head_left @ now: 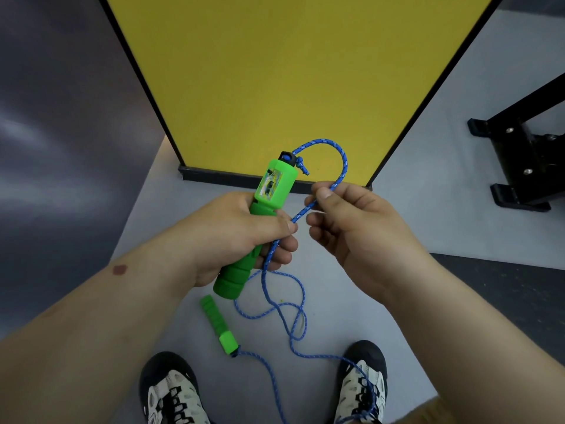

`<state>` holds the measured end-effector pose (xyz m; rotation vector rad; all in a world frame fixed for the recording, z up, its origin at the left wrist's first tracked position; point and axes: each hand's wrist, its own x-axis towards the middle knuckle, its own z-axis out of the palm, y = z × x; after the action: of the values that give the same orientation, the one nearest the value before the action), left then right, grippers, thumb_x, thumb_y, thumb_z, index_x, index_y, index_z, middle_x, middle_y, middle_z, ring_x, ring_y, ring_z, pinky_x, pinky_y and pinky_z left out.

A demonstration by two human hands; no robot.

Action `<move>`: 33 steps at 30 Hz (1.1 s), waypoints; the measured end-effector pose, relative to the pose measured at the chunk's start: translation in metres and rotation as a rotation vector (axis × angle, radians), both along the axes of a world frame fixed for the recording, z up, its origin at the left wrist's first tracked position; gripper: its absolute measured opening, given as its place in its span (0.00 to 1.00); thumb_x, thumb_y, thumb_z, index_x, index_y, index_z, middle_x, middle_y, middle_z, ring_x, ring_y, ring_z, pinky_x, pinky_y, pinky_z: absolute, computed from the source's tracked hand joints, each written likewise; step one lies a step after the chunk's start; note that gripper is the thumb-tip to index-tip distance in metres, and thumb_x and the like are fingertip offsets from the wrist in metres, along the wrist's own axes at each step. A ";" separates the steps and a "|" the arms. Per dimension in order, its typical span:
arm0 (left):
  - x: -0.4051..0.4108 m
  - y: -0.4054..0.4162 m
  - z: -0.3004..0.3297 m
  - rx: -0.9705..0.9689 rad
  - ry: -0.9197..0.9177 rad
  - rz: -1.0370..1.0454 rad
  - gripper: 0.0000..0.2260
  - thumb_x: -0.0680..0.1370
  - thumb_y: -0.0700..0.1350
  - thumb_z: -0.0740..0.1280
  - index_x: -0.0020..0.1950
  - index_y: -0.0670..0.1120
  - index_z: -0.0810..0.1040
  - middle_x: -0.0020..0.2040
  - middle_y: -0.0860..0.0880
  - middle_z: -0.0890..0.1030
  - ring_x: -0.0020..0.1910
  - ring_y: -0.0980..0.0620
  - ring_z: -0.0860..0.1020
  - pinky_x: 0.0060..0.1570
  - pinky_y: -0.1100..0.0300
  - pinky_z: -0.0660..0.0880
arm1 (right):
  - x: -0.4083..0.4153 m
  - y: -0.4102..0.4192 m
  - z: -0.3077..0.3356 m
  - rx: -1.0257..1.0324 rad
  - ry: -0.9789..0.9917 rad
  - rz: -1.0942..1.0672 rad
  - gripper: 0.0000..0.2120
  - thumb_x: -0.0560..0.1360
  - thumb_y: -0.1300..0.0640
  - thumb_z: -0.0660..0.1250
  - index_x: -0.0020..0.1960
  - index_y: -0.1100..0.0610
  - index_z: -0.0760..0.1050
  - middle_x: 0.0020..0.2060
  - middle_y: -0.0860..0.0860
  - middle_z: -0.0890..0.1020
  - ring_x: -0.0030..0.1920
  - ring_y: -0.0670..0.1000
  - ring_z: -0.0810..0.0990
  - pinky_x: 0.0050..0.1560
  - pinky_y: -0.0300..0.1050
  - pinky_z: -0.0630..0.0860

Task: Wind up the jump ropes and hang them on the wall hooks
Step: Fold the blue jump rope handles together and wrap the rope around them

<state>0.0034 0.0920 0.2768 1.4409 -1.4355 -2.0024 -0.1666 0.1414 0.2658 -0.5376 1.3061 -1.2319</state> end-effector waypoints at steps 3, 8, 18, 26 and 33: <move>0.000 0.000 0.000 0.001 0.009 0.020 0.04 0.79 0.40 0.69 0.49 0.40 0.80 0.39 0.43 0.84 0.37 0.48 0.83 0.45 0.52 0.83 | 0.006 0.003 -0.002 0.011 0.042 0.105 0.06 0.80 0.61 0.66 0.54 0.58 0.81 0.42 0.53 0.83 0.40 0.48 0.80 0.45 0.43 0.79; 0.000 0.000 0.001 0.010 0.002 0.020 0.05 0.79 0.41 0.70 0.51 0.39 0.80 0.39 0.43 0.85 0.37 0.48 0.84 0.44 0.52 0.84 | 0.007 0.004 -0.004 0.021 0.084 0.091 0.05 0.80 0.61 0.67 0.53 0.58 0.82 0.40 0.52 0.82 0.40 0.48 0.80 0.45 0.43 0.78; 0.001 0.000 0.002 0.028 0.000 -0.002 0.04 0.79 0.40 0.70 0.51 0.40 0.80 0.40 0.43 0.85 0.37 0.48 0.84 0.43 0.54 0.82 | -0.008 -0.003 0.004 -0.006 0.044 -0.151 0.04 0.79 0.59 0.69 0.48 0.58 0.82 0.36 0.51 0.81 0.38 0.48 0.79 0.44 0.41 0.79; -0.001 0.000 0.004 0.022 0.009 0.018 0.02 0.79 0.39 0.70 0.49 0.40 0.79 0.38 0.43 0.84 0.36 0.48 0.83 0.46 0.51 0.83 | -0.003 0.000 0.001 0.021 0.004 -0.073 0.05 0.79 0.58 0.68 0.50 0.59 0.81 0.40 0.52 0.82 0.38 0.47 0.80 0.43 0.41 0.79; -0.001 0.000 0.003 0.010 0.005 0.024 0.03 0.80 0.39 0.69 0.50 0.39 0.80 0.39 0.43 0.84 0.36 0.49 0.83 0.46 0.50 0.83 | 0.007 0.005 -0.005 0.055 0.082 0.090 0.05 0.79 0.60 0.68 0.52 0.58 0.83 0.40 0.53 0.83 0.41 0.48 0.80 0.45 0.43 0.78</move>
<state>0.0024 0.0922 0.2798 1.4489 -1.4013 -2.0001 -0.1593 0.1465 0.2611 -0.6060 1.3657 -1.1070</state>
